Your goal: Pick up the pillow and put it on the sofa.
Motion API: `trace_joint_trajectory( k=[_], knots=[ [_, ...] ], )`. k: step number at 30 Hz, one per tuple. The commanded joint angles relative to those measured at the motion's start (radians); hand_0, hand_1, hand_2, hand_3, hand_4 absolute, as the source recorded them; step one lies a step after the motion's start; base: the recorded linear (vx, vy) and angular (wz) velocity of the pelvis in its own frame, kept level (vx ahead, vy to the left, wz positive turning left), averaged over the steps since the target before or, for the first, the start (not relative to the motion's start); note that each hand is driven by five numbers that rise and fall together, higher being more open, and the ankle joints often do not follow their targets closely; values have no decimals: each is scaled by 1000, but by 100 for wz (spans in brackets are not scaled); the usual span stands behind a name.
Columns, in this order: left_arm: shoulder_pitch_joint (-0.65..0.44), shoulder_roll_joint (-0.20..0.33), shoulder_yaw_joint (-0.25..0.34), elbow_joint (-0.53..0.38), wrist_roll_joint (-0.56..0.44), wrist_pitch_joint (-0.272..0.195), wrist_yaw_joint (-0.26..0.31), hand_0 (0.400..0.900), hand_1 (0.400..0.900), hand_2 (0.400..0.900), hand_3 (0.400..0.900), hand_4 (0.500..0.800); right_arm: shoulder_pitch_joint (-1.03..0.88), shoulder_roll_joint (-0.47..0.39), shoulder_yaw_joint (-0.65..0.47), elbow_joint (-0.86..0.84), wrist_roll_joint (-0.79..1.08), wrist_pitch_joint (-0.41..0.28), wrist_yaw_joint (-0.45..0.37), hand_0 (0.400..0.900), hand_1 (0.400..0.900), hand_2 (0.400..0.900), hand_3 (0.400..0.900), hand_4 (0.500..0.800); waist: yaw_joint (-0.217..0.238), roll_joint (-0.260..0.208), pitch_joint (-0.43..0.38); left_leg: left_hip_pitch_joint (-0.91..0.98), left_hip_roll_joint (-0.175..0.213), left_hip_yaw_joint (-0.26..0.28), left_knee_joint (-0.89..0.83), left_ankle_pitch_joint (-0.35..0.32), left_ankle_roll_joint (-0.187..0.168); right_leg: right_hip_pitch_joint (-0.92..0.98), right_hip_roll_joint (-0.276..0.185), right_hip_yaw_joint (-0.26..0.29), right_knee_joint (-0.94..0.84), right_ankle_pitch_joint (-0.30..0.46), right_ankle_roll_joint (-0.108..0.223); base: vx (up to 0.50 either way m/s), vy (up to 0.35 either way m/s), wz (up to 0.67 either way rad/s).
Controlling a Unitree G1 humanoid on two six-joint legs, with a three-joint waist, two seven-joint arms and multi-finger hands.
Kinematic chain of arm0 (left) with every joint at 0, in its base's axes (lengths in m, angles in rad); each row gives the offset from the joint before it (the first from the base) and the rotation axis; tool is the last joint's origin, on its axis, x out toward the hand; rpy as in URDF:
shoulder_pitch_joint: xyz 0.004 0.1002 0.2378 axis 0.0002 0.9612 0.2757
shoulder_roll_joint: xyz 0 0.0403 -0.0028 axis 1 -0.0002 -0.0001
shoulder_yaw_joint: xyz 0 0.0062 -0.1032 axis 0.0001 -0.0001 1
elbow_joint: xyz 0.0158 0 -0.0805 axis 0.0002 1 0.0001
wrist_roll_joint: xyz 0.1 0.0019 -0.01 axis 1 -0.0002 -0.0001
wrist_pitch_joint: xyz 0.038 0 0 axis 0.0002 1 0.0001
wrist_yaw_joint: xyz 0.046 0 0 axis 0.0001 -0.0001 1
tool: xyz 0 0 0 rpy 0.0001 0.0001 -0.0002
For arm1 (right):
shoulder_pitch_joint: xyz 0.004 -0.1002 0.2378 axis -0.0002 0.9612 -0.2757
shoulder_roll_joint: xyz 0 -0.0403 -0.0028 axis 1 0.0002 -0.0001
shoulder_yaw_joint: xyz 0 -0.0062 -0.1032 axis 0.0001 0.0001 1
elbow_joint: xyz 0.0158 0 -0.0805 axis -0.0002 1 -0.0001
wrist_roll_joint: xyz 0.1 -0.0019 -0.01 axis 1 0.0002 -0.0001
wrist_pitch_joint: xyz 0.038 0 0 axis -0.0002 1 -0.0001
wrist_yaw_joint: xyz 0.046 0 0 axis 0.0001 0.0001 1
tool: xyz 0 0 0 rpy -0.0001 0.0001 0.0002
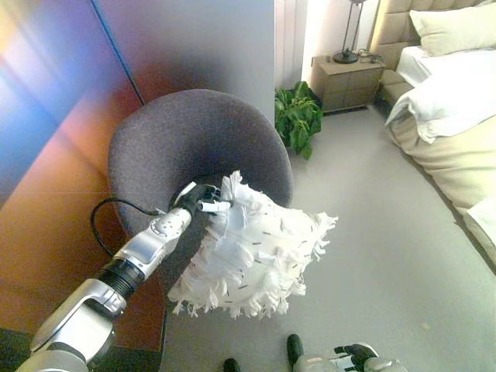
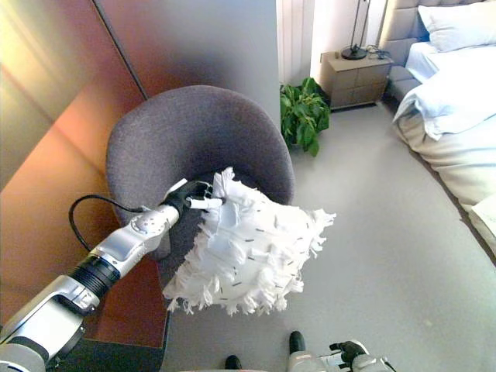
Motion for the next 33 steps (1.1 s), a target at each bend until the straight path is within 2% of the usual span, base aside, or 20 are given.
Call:
trace_joint_trajectory(
  k=[1,3,5,8,13,18,19,20,24,29,33],
  knots=[
    [-316,138,212,113,-93,-138,106,400,400,400,400,500,53,8,20,55,-40,-18,30,900,900,900,900,800,39,-19,-129,-5,-19,-36,86,-110,-13,48,-60,-4,98,-171,99,46,10,9],
    [-321,165,236,161,-127,-145,122,400,400,400,400,500,61,5,9,61,-42,-22,30,900,900,900,900,800,44,-16,-132,-4,-23,-41,80,-109,-11,52,-57,-8,92,-172,98,43,8,9],
    [-328,193,259,210,-104,-146,132,400,400,400,400,500,69,6,-1,74,-47,-26,29,900,900,900,900,800,48,-12,-137,-5,-25,-45,73,-105,-11,55,-53,-12,88,-172,97,48,13,8],
    [-346,230,264,265,-83,-141,133,400,400,400,400,500,77,5,-8,88,-49,-33,27,900,900,900,900,800,51,-9,-142,-6,-27,-47,63,-98,-11,55,-50,-18,87,-172,98,40,12,9],
    [-397,294,248,391,-112,-119,148,400,400,400,400,500,89,-6,-20,105,-64,-45,25,900,900,900,900,800,52,-1,-147,-13,-27,-47,41,-85,-15,54,-43,-28,81,-172,99,49,23,10],
    [-403,292,249,459,-115,-96,156,400,400,400,400,500,94,-11,-14,98,-66,-59,21,900,900,900,900,800,45,1,-141,-15,-32,-44,35,-86,-12,49,-43,-27,82,-174,101,56,28,4],
    [-402,289,252,466,-114,-98,160,822,822,822,822,753,95,-12,-11,95,-66,-59,21,900,900,900,900,800,44,0,-141,-16,-34,-43,34,-87,-11,47,-44,-26,81,-174,101,39,27,0],
    [-403,285,257,471,-107,-97,167,900,900,900,900,800,96,-13,-7,91,-64,-60,23,900,900,900,900,800,42,-1,-139,-18,-35,-42,33,-87,-11,44,-44,-24,80,-174,102,0,0,0],
    [-410,275,254,487,-92,-110,175,900,900,900,900,800,95,-17,6,82,-53,-63,22,900,900,900,900,800,38,-3,-127,-25,-37,-37,32,-89,-9,35,-45,-20,78,-173,104,0,0,0],
    [-407,265,254,477,-84,-103,179,900,900,900,900,800,99,-16,3,85,-57,-59,26,900,900,900,900,800,37,-7,-121,-24,-37,-35,33,-91,-7,35,-46,-19,79,-175,106,0,0,0],
    [-398,259,264,474,-153,-108,156,900,900,900,900,800,99,-14,-3,93,-60,-71,23,900,900,900,900,800,40,-10,-122,-22,-36,-34,41,-96,-6,38,-46,-19,80,-176,105,0,0,0]
  ],
)
